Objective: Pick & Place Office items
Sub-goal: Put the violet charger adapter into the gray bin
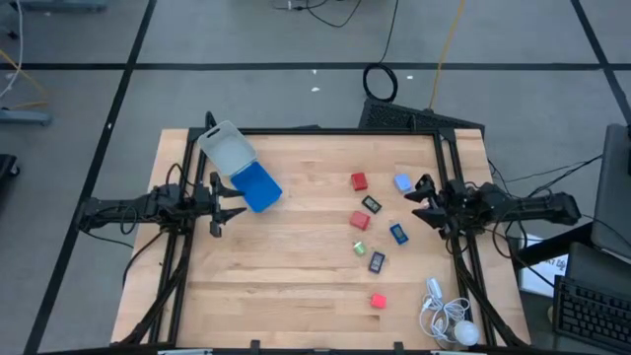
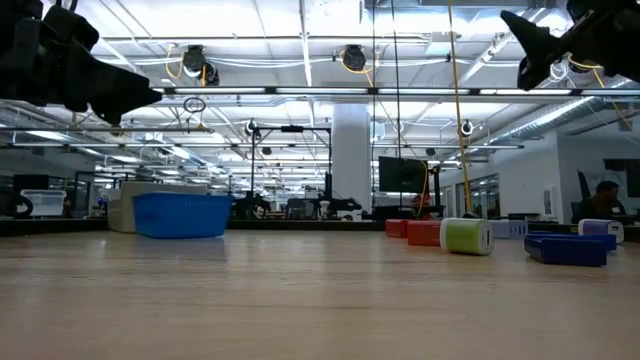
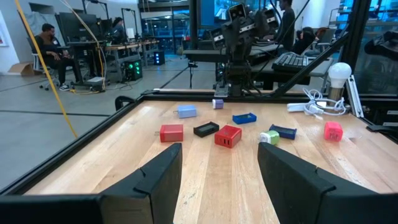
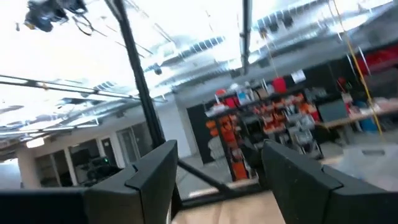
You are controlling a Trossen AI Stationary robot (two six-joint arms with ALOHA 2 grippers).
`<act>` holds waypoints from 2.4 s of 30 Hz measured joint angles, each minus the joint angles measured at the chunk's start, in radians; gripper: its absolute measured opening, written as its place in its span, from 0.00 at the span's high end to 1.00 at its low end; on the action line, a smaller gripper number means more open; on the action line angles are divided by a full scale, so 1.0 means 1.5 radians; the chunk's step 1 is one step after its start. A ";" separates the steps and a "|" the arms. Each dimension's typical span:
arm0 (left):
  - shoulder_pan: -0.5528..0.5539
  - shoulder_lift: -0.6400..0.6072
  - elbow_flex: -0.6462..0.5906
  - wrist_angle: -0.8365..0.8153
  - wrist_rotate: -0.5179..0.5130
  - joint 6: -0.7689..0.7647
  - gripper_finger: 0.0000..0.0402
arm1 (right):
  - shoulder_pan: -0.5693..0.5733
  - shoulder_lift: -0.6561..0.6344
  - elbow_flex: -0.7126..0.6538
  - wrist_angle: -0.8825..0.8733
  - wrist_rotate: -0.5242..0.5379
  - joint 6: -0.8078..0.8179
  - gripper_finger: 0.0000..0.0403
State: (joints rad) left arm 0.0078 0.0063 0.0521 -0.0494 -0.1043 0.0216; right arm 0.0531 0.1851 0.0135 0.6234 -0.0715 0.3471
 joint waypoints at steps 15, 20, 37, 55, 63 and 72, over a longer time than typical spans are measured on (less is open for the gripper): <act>0.000 0.000 0.000 0.000 0.000 0.000 0.47 | 0.008 0.214 0.353 -0.533 0.282 -0.057 0.23; 0.000 0.000 0.000 0.000 0.000 0.000 0.47 | 0.008 0.350 0.534 -0.893 0.357 0.090 0.26; 0.000 0.000 0.000 0.000 0.000 0.000 0.47 | -0.139 0.564 0.494 -1.223 0.150 0.382 0.29; 0.000 0.000 0.000 0.000 0.000 0.000 0.47 | -0.193 0.559 0.371 -1.091 0.169 0.491 0.32; 0.000 0.000 0.000 0.000 0.000 0.000 0.47 | -0.193 0.599 0.370 -1.078 0.164 0.495 0.32; 0.000 0.000 0.000 0.000 0.000 0.000 0.47 | -0.193 0.651 0.370 -0.994 0.131 0.447 0.32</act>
State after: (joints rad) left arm 0.0078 0.0063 0.0517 -0.0490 -0.1043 0.0216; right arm -0.2359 1.1621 0.5682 -0.8679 0.1245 1.0170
